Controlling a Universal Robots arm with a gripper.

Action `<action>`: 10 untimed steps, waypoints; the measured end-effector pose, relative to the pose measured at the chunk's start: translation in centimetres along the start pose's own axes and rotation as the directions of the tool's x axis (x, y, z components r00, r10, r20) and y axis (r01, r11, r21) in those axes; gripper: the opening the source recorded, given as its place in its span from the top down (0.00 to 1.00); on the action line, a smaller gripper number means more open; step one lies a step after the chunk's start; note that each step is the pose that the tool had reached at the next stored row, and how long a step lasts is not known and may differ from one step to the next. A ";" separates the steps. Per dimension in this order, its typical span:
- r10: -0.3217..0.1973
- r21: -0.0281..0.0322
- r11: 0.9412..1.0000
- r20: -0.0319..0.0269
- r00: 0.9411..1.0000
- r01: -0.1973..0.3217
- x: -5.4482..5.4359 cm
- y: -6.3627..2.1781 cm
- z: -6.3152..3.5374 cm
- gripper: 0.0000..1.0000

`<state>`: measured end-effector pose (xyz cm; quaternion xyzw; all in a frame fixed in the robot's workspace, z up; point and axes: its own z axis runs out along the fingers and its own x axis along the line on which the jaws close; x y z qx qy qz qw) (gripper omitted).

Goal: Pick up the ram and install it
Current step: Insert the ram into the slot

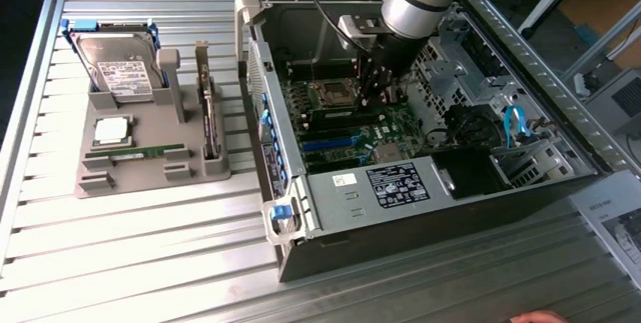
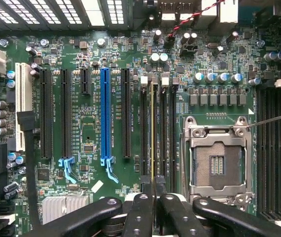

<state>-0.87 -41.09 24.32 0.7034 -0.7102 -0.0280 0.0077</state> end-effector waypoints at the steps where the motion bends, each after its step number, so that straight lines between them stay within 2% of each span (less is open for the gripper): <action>1: 0.000 0.000 1.000 0.000 1.000 0.000 0.0 0.00 0.00 0.88; 10: 0.000 0.000 1.000 0.000 1.000 0.000 0.3 0.00 0.00 0.88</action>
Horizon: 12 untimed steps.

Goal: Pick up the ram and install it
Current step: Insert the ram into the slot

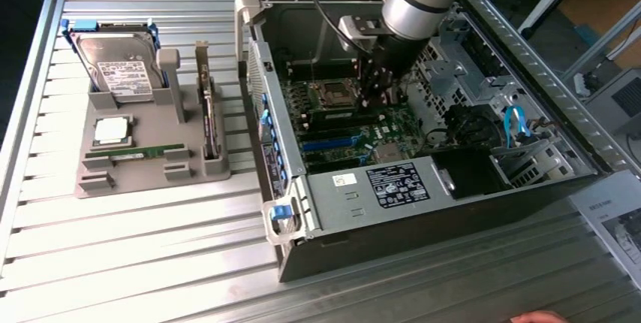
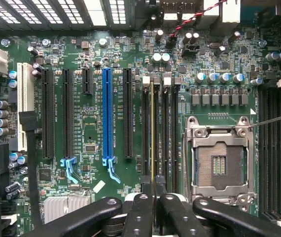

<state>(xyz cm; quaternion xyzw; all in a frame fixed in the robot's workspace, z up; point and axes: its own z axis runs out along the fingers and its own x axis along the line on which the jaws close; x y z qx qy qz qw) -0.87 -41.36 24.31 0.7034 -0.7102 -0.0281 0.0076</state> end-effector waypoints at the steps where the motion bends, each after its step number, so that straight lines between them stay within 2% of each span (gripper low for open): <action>1: 0.000 0.000 1.000 0.000 1.000 0.000 0.0 0.00 0.00 0.88; 12: 0.000 0.000 1.000 0.000 1.000 0.000 0.2 0.00 0.04 0.88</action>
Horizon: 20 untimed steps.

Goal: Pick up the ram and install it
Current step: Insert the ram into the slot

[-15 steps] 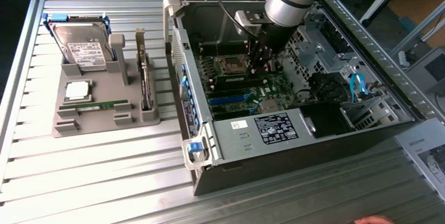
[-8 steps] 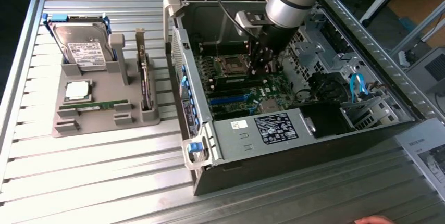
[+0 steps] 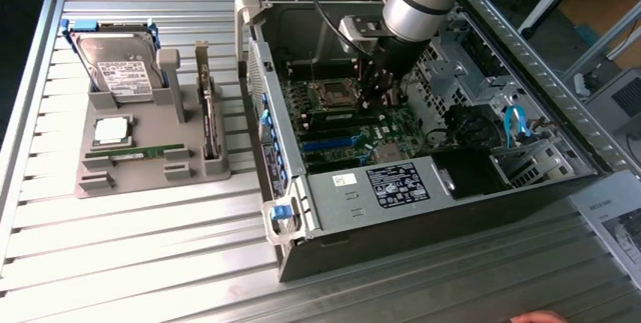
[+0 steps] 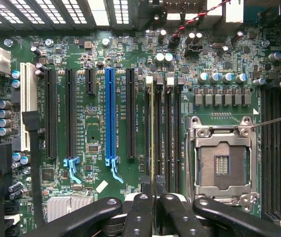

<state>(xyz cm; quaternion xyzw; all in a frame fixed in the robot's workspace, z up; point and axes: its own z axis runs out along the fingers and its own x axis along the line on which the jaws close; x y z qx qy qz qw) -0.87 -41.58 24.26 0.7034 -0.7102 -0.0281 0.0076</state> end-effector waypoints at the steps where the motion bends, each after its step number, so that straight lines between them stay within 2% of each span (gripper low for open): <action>1: 0.000 0.000 1.000 0.000 1.000 0.000 0.0 0.00 0.04 0.88; 20: 0.002 0.000 1.000 0.000 1.000 -0.002 0.0 -0.03 0.51 0.88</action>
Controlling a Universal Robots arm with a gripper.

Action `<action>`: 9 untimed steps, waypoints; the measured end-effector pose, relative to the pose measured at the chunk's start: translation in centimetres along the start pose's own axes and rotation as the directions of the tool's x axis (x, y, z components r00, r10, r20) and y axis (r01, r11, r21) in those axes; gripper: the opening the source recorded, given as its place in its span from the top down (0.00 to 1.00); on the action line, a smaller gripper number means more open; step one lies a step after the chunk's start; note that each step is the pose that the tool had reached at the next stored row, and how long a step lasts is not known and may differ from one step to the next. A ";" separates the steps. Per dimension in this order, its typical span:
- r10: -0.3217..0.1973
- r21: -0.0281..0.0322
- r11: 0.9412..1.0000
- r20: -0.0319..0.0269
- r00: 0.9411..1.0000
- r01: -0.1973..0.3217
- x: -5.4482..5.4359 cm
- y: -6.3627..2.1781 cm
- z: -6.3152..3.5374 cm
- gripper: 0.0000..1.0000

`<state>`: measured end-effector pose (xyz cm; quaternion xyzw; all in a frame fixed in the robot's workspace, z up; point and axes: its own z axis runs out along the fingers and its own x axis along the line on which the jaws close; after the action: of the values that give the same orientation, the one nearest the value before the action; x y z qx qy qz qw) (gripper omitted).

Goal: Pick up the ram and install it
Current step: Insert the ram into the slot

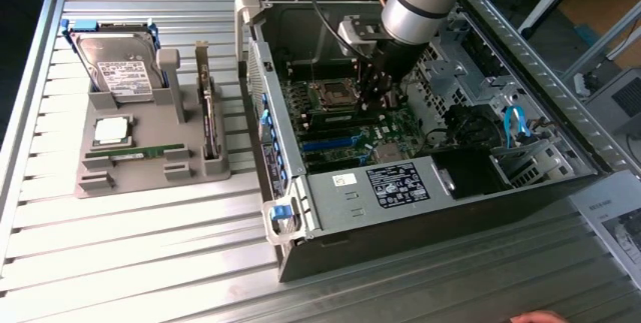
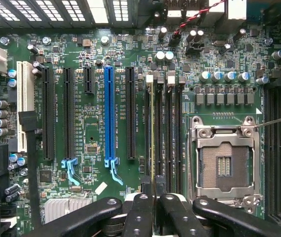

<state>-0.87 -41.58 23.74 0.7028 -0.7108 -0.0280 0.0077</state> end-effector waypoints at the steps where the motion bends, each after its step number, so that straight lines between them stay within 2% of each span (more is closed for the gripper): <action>1: 0.000 0.000 1.000 0.000 1.000 0.000 0.0 0.00 0.03 0.88; 9: 0.000 0.000 1.000 0.000 1.000 0.000 0.0 -0.01 0.23 0.88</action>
<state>-0.87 -41.57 23.52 0.7028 -0.7108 -0.0281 0.0076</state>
